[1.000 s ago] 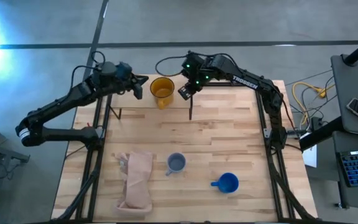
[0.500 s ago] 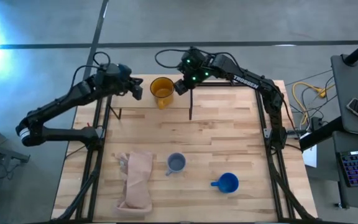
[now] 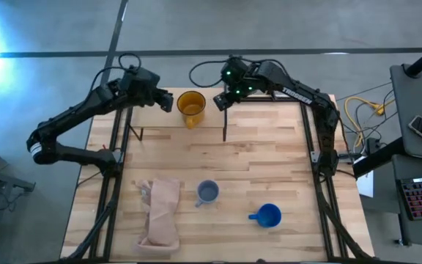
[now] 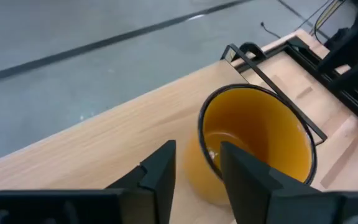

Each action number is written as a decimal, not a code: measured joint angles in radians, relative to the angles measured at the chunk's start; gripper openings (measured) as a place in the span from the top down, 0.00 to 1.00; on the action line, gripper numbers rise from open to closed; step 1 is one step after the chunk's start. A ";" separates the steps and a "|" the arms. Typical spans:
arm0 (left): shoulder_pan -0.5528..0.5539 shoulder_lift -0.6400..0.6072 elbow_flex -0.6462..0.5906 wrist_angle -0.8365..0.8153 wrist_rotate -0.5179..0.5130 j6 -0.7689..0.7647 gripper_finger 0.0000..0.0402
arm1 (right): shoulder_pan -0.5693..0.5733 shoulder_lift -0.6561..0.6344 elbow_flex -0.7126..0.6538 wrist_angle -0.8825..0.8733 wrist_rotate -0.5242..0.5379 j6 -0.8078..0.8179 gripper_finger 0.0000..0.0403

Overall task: Stack small to large cups/mugs on shelf
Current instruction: Put the yellow mug on the shelf

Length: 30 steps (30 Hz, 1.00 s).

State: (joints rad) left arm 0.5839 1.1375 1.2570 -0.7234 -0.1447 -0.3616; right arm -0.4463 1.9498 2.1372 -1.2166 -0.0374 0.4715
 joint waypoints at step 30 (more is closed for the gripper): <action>-0.002 0.271 0.229 -0.220 0.045 -0.053 0.71 | -0.056 -0.174 -0.147 -0.079 0.091 -0.011 0.57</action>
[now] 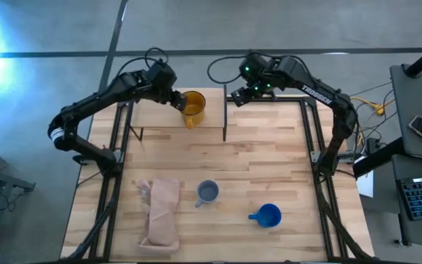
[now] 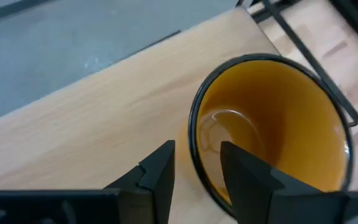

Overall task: Stack small to large cups/mugs on shelf
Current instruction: Put the yellow mug on the shelf

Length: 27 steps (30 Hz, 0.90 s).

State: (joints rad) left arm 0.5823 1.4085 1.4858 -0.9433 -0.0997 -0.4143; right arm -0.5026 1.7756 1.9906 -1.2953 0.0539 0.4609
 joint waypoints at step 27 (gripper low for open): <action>-0.006 -0.006 0.020 -0.113 -0.126 0.054 0.99 | 0.000 0.000 -0.020 0.061 0.000 -0.066 0.57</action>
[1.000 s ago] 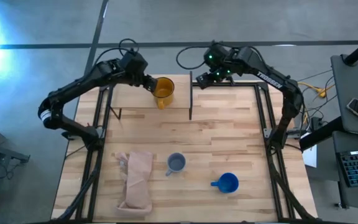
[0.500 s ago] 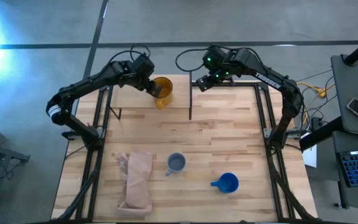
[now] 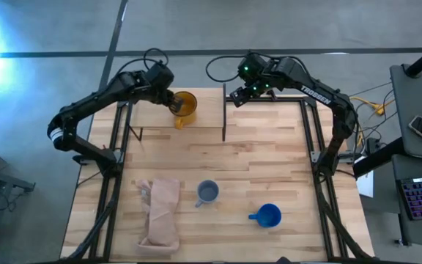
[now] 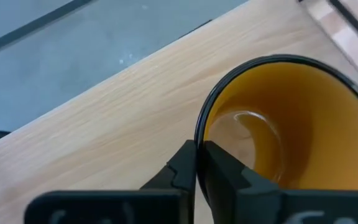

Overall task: Stack small to large cups/mugs on shelf
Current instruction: Put the yellow mug on the shelf

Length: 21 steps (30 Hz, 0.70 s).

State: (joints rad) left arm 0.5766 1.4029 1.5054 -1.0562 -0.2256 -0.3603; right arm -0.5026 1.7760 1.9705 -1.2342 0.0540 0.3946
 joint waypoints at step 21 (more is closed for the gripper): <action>0.001 0.014 -0.012 -0.048 -0.012 -0.018 0.85 | 0.000 0.000 -0.014 0.000 0.000 -0.002 0.58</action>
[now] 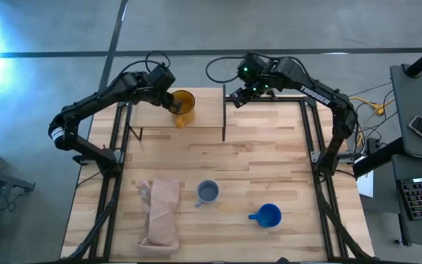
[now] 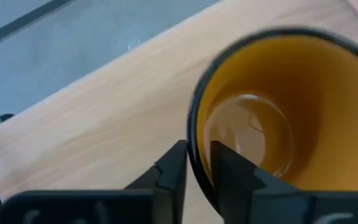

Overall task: Stack small to large cups/mugs on shelf
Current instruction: Put the yellow mug on the shelf

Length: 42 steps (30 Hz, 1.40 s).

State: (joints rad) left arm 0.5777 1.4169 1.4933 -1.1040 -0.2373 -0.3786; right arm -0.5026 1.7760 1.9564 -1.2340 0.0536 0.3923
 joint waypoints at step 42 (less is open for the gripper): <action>0.073 -0.090 0.032 -0.234 -0.065 -0.025 0.99 | 0.001 -0.001 -0.042 0.043 -0.009 -0.029 0.58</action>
State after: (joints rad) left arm 0.6509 1.3267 1.5249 -1.3384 -0.3019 -0.4033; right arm -0.5013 1.7752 1.9148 -1.1910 0.0448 0.3636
